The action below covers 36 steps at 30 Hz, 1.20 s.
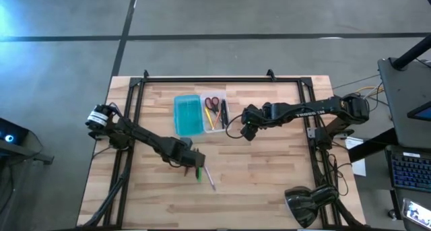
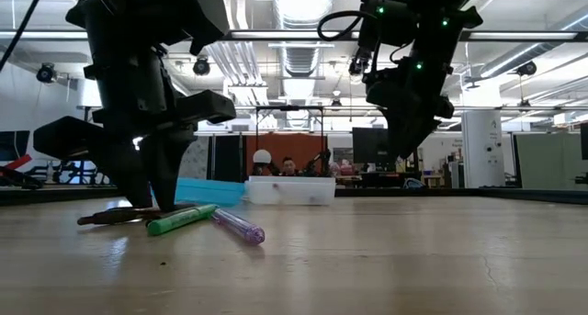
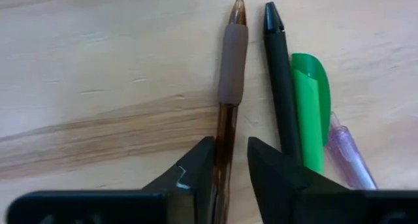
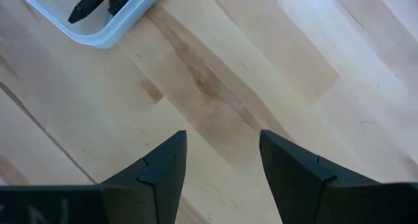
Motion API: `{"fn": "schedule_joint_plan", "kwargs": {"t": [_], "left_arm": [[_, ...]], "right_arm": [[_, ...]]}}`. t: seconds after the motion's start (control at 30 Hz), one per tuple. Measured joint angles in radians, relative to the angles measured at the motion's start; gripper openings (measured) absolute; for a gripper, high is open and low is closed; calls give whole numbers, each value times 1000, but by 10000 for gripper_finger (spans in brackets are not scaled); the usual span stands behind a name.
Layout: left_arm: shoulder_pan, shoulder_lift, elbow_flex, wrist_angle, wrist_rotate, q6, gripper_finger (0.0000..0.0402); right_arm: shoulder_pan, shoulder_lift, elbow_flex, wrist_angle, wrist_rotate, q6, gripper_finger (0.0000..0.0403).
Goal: Pick & place school supplies into a supply box
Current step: Put the brown pen into the pencil box
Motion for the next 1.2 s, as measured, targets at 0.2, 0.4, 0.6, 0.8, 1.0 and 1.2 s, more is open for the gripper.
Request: {"fn": "schedule_joint_plan", "kwargs": {"t": [0.2,0.4,0.6,0.8,1.0,1.2], "left_arm": [[22,48,0,-47,8,27,35],[25,69,-1,-84,7,34,10],[28,0,26,-76,-1,18,10],[31,-107,82,-80,-118,-9,8],[93,-172,105,80,-271,-4,8],[278,-137,98,336,-266,156,8]], "right_arm": [[0,0,-3,-1,0,-3,182],[0,0,-4,-2,0,-10,182],[0,-27,-5,-1,9,-11,172],[-1,-122,-8,0,67,2,155],[-18,-237,-23,0,107,46,148],[-45,-322,-66,0,113,104,148]]}}
